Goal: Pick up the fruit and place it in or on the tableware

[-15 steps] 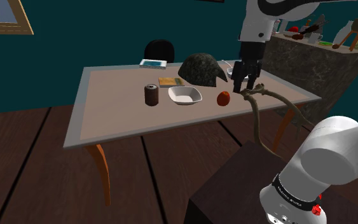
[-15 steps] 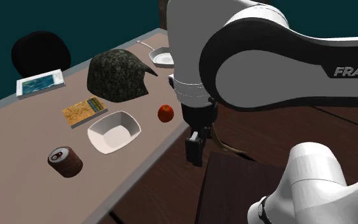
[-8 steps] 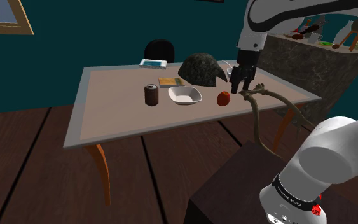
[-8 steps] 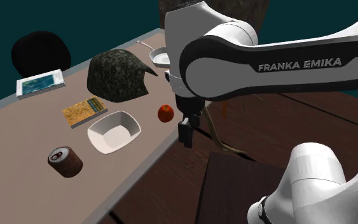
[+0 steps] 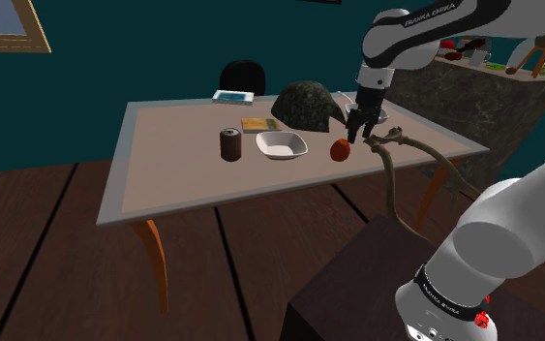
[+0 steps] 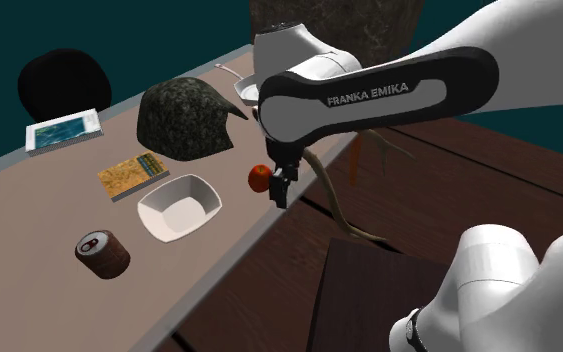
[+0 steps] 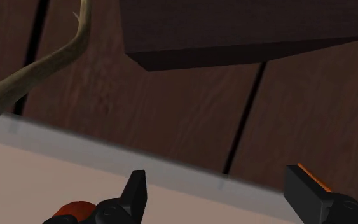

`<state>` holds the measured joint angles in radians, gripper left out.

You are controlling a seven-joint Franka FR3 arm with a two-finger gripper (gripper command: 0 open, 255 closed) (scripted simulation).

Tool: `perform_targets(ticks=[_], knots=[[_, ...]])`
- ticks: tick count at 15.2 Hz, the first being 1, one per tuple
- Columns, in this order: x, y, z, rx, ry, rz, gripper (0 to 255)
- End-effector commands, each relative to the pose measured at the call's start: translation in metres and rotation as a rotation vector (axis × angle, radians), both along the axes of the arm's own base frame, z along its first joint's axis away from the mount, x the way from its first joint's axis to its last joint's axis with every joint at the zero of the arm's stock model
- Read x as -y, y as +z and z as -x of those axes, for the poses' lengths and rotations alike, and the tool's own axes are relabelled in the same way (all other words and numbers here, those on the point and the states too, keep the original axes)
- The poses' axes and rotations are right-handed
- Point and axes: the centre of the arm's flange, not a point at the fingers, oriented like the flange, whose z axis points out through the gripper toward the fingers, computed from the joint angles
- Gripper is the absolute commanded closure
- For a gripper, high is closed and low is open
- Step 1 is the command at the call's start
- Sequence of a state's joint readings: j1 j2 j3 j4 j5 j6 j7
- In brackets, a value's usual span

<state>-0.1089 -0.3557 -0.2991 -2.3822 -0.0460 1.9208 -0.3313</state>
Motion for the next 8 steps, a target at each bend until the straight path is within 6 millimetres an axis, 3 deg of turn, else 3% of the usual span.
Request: perform_targets(ticks=[1, 8], knots=[[0.021, -0.014, -0.012, 0.012, 0.004, 0.005, 0], [0.09, -0.051, -0.053, 0.05, 0.018, 0.019, 0]])
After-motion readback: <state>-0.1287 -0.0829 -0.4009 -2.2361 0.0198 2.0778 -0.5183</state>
